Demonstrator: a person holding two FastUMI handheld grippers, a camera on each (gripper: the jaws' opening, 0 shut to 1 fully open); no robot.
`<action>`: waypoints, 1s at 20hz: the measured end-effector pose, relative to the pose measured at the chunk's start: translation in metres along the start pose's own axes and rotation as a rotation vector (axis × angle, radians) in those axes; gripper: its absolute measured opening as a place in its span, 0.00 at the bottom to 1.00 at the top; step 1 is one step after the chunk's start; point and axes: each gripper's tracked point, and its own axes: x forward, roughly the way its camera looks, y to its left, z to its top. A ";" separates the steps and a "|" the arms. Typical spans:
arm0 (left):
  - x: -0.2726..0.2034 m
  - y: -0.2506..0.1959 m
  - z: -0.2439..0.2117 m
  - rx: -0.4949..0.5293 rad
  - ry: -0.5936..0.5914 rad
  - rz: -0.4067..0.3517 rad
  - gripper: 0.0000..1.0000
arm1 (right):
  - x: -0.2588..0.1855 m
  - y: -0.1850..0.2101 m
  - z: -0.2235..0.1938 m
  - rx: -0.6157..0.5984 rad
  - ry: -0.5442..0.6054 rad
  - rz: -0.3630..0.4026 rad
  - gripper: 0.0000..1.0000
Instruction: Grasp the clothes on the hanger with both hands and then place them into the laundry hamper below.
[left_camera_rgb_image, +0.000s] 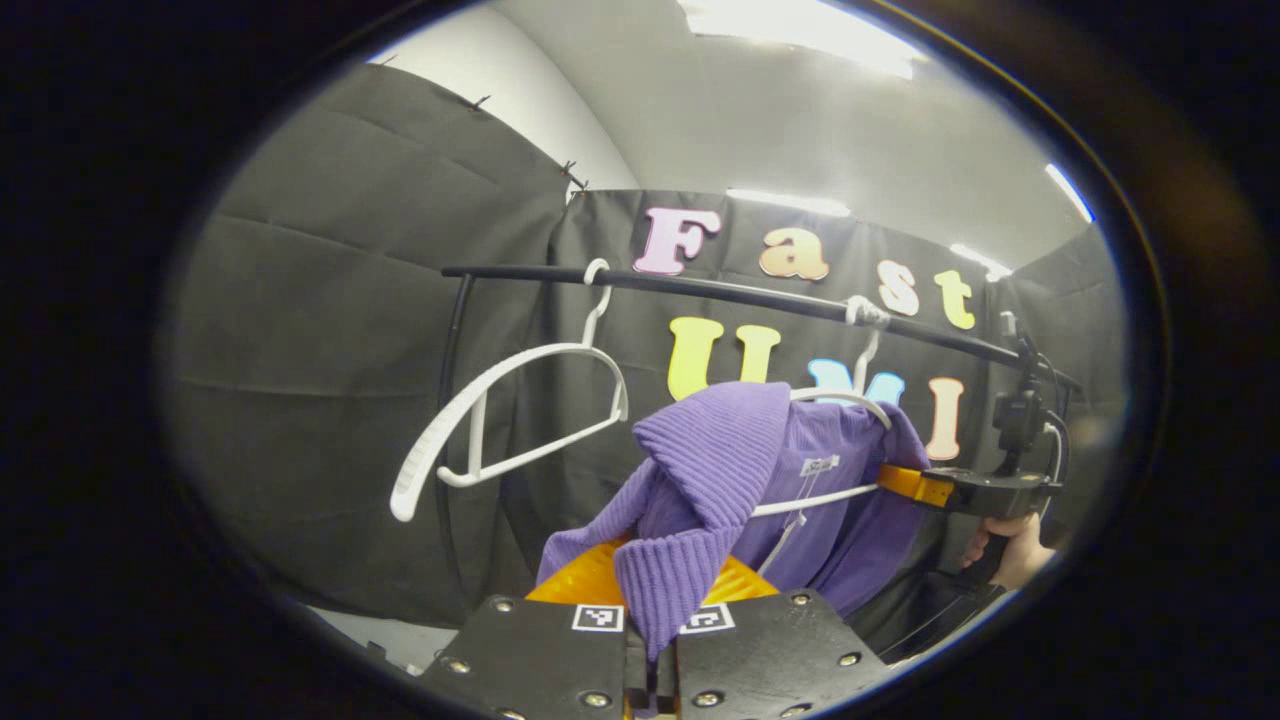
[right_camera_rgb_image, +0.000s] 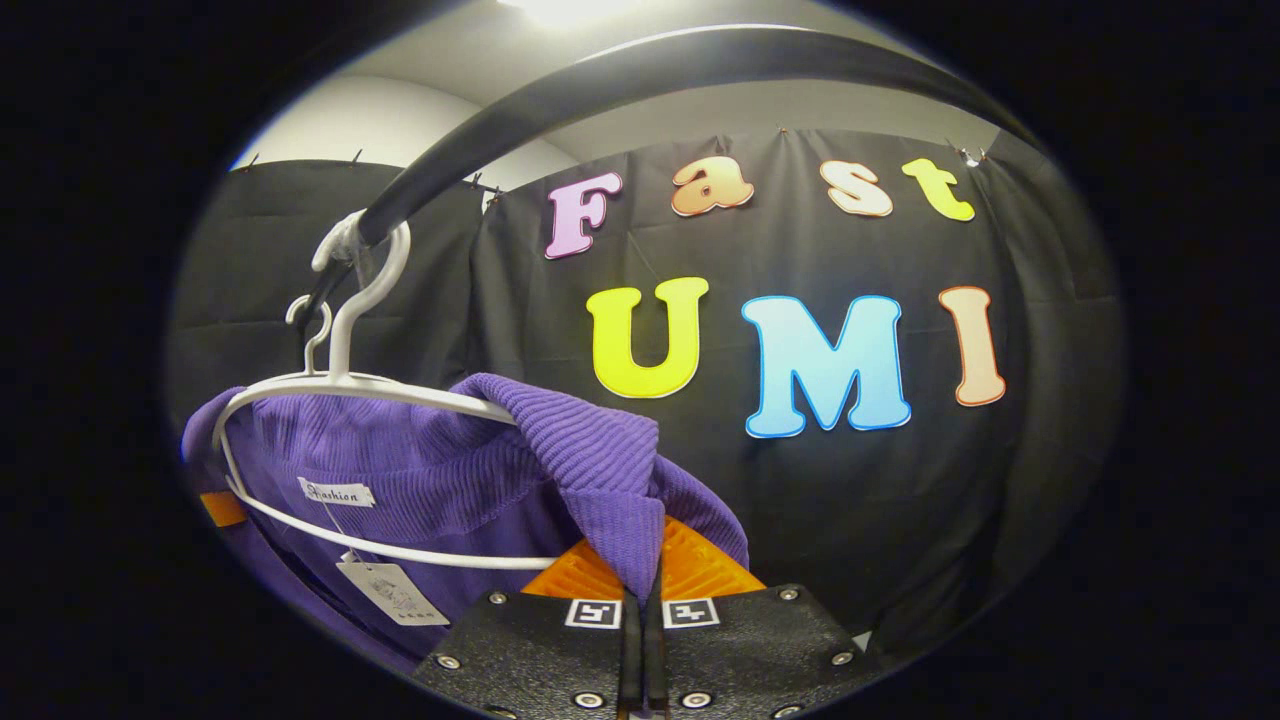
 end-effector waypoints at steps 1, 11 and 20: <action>-0.002 -0.001 0.001 -0.012 0.007 -0.007 0.00 | -0.002 0.000 0.000 -0.005 0.006 0.013 0.01; -0.011 -0.001 0.007 0.024 0.011 -0.010 0.00 | -0.036 0.003 -0.006 -0.040 0.035 0.098 0.06; -0.016 0.004 0.015 0.011 -0.018 0.013 0.00 | -0.056 0.004 0.001 -0.127 0.016 0.072 0.01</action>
